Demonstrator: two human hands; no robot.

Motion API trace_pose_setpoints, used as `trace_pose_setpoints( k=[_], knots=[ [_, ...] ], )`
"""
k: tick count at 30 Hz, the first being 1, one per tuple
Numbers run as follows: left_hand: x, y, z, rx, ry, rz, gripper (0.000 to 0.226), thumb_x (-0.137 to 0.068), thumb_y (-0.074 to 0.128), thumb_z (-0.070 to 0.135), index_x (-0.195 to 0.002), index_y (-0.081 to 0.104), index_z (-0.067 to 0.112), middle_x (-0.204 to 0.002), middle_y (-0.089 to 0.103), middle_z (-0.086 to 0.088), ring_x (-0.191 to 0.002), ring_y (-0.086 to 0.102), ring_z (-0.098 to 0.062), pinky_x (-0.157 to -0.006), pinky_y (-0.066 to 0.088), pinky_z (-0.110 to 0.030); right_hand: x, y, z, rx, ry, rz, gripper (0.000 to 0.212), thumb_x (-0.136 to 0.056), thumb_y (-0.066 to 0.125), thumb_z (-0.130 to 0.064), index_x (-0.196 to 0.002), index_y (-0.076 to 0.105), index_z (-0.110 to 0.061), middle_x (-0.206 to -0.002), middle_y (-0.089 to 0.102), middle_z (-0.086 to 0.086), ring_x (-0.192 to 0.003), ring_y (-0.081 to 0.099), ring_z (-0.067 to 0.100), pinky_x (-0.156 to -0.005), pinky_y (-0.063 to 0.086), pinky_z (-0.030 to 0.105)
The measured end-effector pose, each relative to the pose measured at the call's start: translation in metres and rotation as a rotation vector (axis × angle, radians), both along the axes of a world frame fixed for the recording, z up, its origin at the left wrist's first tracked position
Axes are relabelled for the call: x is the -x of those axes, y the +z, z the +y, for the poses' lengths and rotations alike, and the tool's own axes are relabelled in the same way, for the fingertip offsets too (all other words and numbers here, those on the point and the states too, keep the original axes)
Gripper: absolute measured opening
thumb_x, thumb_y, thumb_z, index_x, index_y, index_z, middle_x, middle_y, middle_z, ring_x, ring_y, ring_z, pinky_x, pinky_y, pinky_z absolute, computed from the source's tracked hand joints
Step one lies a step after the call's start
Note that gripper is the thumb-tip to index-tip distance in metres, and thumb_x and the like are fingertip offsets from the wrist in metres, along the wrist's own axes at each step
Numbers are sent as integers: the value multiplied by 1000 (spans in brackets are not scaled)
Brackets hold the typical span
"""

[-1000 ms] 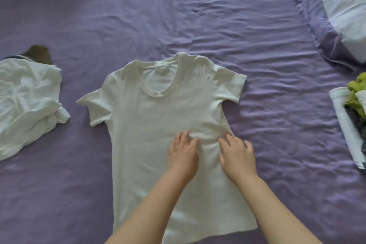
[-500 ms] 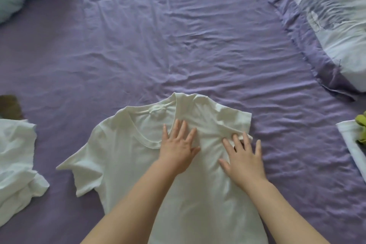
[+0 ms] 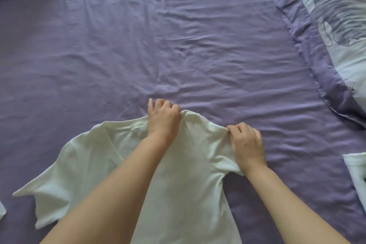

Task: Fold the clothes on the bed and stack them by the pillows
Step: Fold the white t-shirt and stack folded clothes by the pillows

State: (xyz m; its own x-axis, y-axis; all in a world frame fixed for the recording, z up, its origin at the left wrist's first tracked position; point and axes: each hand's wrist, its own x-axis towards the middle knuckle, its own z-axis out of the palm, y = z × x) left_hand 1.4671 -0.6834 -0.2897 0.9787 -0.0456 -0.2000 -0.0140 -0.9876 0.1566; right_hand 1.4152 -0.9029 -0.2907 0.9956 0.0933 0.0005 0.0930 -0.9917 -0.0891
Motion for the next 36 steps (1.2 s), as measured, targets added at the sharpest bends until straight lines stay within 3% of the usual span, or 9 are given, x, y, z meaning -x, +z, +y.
trace_pose_setpoints(
  k=[5,7,11,15,19,23,27,31,36],
  knots=[
    [-24,-7,-5,57,82,-114,22,-95,49,34,-101,65,20,-98,57,-2,-106,42,-26,-104,13,-33,-41,-1,-12,-61,-65,23,19,-72,69,7,-84,66,-7,-75,59,11,-69,57,34,-66,42,40],
    [-24,-10,-13,46,129,-83,18,-94,52,31,-104,63,20,-107,55,-3,-116,39,-27,-114,7,-43,-45,-4,-12,-87,-53,-25,14,-77,71,-3,-88,66,-8,-80,61,11,-74,58,35,-67,43,40],
    [4,-15,-39,23,58,-303,35,-79,69,8,-113,66,16,-132,55,-12,-133,42,-34,-112,15,-63,-16,-20,-7,-152,-158,-73,47,-87,62,-31,-127,55,-8,-125,57,16,-113,54,35,-85,47,46],
    [31,-33,-64,75,-141,-183,50,-94,42,46,-139,48,25,-151,34,-8,-141,27,-34,-110,15,-61,4,-38,-6,-144,-127,-81,57,-94,35,-44,-140,43,-11,-143,41,22,-129,43,36,-101,37,48],
    [23,-49,-71,-16,-72,-36,65,-89,25,64,-146,26,32,-155,25,-7,-144,19,-33,-111,5,-60,2,-45,-7,-153,-138,-118,57,-94,36,-45,-137,46,-8,-140,46,17,-126,47,33,-101,33,44],
    [21,-46,-74,-37,-42,11,66,-88,17,67,-146,11,35,-159,12,-5,-146,6,-30,-113,-3,-59,12,-29,-7,-168,-202,-89,65,-88,45,-48,-134,48,-2,-127,57,17,-108,57,36,-87,46,45],
    [38,-30,-74,27,-39,-95,62,-95,26,55,-149,22,25,-157,17,-13,-145,13,-33,-113,5,-60,27,-10,-4,-304,-336,162,79,-75,75,-37,-137,42,1,-111,62,18,-99,59,37,-83,46,44],
    [84,-26,-79,66,-77,-79,58,-97,29,47,-150,23,22,-158,17,-11,-146,10,-30,-113,9,-60,37,2,-3,-449,-398,178,26,-73,77,-17,-92,62,-8,-83,56,8,-86,54,36,-75,41,41],
    [81,-31,-74,-42,-19,209,67,-91,4,63,-145,-19,30,-154,-27,-1,-139,-34,-23,-107,-28,-54,35,11,4,-548,-438,263,23,-82,62,-18,-88,40,-22,-82,51,-4,-82,56,32,-61,33,33]
  ],
)
